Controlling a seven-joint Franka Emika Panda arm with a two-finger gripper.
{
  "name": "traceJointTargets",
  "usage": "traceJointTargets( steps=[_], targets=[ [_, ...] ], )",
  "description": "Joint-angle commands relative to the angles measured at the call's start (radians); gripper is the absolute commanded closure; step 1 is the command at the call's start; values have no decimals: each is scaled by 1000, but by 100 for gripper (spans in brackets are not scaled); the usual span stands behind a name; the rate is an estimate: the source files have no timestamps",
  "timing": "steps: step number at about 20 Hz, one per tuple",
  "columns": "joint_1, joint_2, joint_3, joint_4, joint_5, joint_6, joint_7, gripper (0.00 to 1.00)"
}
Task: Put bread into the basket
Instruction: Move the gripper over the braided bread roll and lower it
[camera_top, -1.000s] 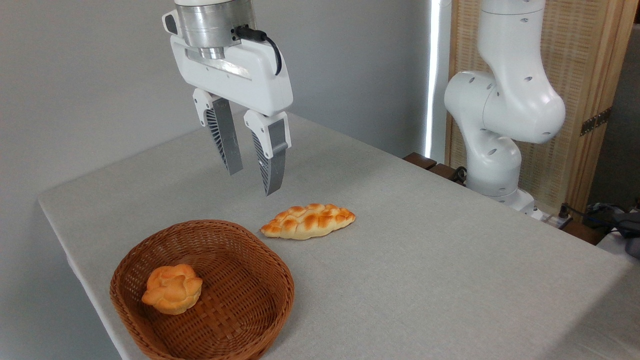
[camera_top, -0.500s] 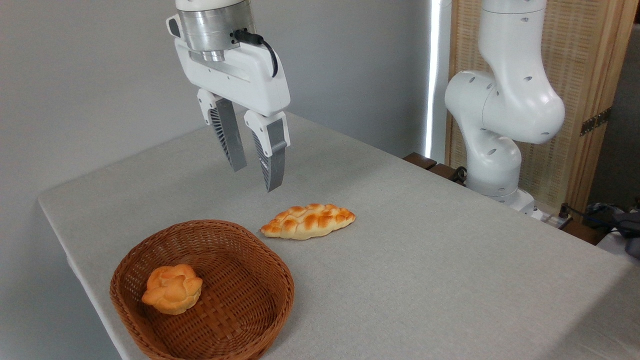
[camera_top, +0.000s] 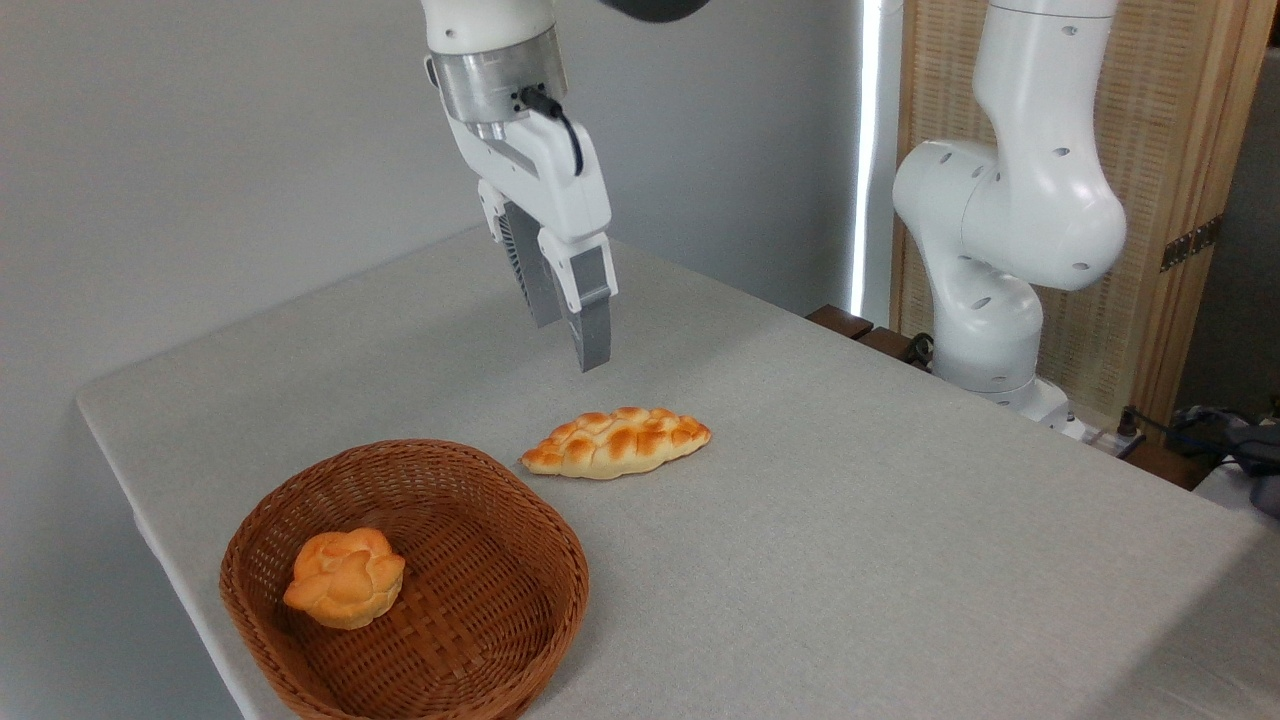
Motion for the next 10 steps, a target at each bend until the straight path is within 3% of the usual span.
traceJointTargets(
  steps=[1,10],
  targets=[
    [-27,-23,-17,-95,11,78,13,0],
    [-27,-1,-31,-171,17,146,71,0]
  ],
)
